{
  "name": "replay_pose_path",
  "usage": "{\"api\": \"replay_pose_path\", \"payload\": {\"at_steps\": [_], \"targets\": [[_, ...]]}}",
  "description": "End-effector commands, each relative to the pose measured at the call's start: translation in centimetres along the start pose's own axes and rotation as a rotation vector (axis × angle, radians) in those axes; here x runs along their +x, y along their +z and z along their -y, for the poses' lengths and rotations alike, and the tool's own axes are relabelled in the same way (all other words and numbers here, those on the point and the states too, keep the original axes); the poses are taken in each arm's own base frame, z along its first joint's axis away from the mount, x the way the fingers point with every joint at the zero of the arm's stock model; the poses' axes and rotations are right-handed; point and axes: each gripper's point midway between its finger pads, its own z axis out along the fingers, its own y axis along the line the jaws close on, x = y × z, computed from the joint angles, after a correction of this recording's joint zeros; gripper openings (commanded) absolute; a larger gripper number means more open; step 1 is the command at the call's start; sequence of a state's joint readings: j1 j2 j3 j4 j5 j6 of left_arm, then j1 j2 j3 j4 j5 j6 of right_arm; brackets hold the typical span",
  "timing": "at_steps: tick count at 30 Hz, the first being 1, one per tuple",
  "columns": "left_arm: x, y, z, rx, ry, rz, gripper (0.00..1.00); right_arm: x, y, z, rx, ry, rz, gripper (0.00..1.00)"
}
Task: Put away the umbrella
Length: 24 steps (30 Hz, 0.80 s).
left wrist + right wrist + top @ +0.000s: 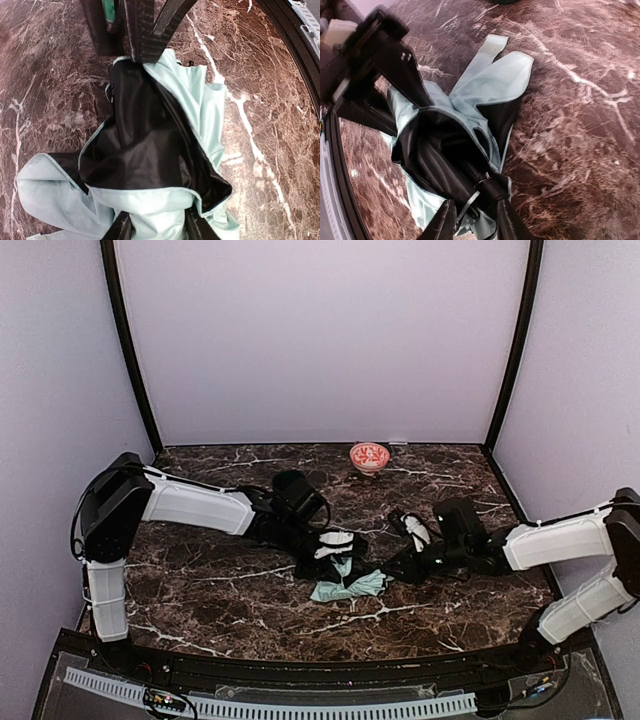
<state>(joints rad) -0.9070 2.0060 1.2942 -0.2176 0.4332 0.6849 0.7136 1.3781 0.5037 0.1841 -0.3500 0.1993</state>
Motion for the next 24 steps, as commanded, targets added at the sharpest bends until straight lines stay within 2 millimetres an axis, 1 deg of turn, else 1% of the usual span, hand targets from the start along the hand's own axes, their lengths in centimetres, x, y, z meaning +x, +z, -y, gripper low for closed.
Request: {"api": "replay_pose_path", "payload": {"at_steps": [1,3,5,7,9,11,12,13,15,19,24], "targets": [[12.1,1.1,5.8,0.172,-0.152,-0.402,0.32,-3.5,-2.4,-1.5,0.034,-0.250,0.067,0.45],[11.9,1.0,5.8,0.177,-0.156,-0.396,0.32,-4.3,-3.6,-3.2,0.004,-0.390,0.129,0.57],[11.7,1.0,5.9,0.188,-0.172,-0.385,0.32,-4.3,-4.3,-4.7,0.010,-0.555,0.164,0.66],[11.5,0.9,6.1,0.207,-0.193,-0.370,0.32,-3.7,-4.6,-5.9,0.025,-0.719,0.172,0.72],[11.3,0.8,6.3,0.224,-0.216,-0.361,0.31,-2.8,-4.4,-6.3,0.054,-0.871,0.153,0.76],[11.4,0.6,6.5,0.237,-0.240,-0.363,0.31,-1.8,-3.7,-6.2,0.087,-0.985,0.106,0.80],[11.6,0.6,6.6,0.242,-0.247,-0.367,0.31,-1.5,-3.1,-6.0,0.103,-1.028,0.079,0.95],[11.6,0.5,6.7,0.247,-0.250,-0.368,0.31,-1.3,-2.5,-5.7,0.120,-1.072,0.055,0.99],[11.6,0.5,6.9,0.256,-0.258,-0.369,0.31,-1.3,-1.4,-5.5,0.134,-1.121,0.026,1.00],[11.0,0.4,7.1,0.277,-0.264,-0.352,0.31,-2.2,1.2,-6.5,0.112,-1.185,0.026,0.99],[10.8,0.5,7.5,0.322,-0.275,-0.348,0.30,-1.7,4.2,-5.5,0.145,-1.234,-0.021,0.92]]}}
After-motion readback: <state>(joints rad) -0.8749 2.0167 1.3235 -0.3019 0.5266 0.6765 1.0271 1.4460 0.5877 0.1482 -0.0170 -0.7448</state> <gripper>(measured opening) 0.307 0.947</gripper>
